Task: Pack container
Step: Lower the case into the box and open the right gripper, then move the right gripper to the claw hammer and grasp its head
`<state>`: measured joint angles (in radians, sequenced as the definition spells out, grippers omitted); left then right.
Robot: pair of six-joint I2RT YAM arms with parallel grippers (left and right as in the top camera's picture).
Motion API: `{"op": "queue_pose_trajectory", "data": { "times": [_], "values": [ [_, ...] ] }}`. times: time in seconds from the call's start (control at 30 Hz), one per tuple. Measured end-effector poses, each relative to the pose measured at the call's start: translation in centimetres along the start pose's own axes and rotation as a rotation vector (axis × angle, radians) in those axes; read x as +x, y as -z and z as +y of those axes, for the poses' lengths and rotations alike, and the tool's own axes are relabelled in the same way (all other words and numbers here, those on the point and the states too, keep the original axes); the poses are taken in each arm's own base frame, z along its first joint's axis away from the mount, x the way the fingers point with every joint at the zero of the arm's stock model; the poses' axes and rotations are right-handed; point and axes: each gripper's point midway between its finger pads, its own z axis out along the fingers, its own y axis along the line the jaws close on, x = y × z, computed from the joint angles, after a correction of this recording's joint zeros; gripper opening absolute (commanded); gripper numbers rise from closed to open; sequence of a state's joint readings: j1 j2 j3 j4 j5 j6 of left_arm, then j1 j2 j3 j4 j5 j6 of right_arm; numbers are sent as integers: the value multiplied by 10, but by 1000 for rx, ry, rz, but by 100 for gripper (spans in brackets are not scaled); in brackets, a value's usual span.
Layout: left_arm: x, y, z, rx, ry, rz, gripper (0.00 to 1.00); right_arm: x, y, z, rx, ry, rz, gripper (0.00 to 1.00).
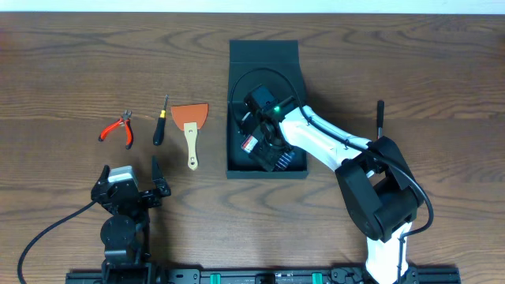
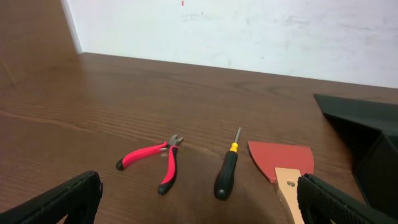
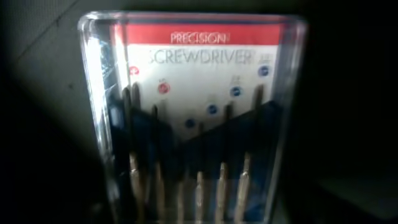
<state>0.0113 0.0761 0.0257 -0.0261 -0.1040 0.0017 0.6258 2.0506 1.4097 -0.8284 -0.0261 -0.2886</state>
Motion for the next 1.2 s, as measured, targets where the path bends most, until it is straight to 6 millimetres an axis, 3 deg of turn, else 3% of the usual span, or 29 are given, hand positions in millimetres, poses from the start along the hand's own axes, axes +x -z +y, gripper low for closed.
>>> {"op": "queue_pose_trajectory", "data": {
  "times": [0.2, 0.33, 0.5, 0.6, 0.7, 0.83, 0.97, 1.03, 1.2],
  "values": [
    [0, 0, 0, 0, 0, 0, 99, -2, 7, 0, -4, 3, 11, 99],
    [0, 0, 0, 0, 0, 0, 99, -22, 32, -6, 11, -3, -23, 99],
    [0, 0, 0, 0, 0, 0, 99, -59, 97, -30, 98, -91, -110, 99],
    [0, 0, 0, 0, 0, 0, 98, -61, 147, -54, 190, -226, -135, 99],
    [0, 0, 0, 0, 0, 0, 99, -36, 184, -83, 260, -421, -107, 99],
    [0, 0, 0, 0, 0, 0, 98, 30, 208, -133, 312, -760, -2, 99],
    [0, 0, 0, 0, 0, 0, 98, 90, 212, -179, 331, -1012, 70, 99],
    [0, 0, 0, 0, 0, 0, 98, 110, 212, -195, 335, -1082, 87, 99],
    [0, 0, 0, 0, 0, 0, 99, 141, 201, -206, 322, -1146, 158, 99]
  ]
}}
